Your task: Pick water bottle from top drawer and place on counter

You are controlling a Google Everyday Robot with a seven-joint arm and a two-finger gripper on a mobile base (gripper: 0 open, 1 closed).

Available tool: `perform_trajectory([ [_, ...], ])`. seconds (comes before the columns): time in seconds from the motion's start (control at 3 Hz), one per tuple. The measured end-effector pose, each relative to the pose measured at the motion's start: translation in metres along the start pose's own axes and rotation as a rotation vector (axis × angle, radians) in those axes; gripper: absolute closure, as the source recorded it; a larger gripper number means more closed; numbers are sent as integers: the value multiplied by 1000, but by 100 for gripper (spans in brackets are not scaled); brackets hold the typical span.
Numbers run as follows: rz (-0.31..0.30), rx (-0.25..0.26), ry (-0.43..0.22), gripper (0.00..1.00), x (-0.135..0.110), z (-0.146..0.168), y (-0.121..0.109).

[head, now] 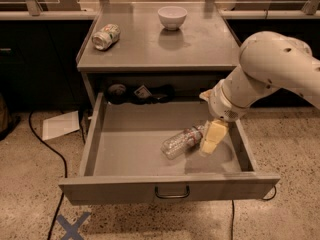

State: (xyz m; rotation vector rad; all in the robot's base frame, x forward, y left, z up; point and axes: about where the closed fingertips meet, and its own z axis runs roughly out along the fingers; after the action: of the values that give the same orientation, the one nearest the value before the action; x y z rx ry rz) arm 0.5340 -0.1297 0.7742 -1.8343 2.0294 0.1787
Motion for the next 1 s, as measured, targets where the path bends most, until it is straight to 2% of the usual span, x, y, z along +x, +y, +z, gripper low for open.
perform_trajectory([
  [0.67, -54, 1, -82, 0, -28, 51, -17],
  [1.0, -53, -47, -124, 0, -28, 115, -6],
])
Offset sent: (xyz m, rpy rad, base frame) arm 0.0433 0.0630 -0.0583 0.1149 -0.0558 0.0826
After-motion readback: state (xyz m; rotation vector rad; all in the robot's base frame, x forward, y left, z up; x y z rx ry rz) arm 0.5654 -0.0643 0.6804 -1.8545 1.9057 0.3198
